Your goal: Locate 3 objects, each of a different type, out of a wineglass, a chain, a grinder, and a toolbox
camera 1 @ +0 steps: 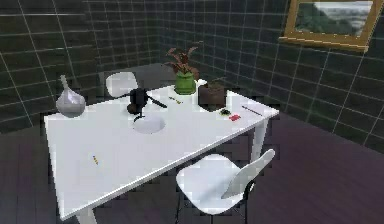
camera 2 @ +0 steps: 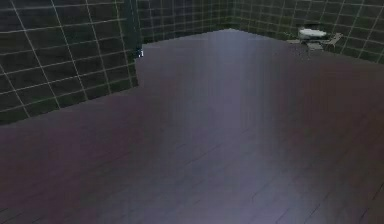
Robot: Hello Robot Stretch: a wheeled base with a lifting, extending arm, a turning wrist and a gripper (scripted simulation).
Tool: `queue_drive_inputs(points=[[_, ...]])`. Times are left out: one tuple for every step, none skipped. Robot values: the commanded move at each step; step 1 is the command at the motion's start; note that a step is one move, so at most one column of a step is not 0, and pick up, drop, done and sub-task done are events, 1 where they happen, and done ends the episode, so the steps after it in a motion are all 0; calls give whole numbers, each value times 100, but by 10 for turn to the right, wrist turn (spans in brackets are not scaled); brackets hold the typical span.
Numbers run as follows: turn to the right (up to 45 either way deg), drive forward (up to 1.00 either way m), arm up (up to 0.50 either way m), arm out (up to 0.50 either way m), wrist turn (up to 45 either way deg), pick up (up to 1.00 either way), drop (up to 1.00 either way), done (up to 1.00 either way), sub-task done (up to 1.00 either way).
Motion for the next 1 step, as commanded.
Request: queue_drive_inputs(points=[[-450,0,0,0,0,0,0,0,0]])
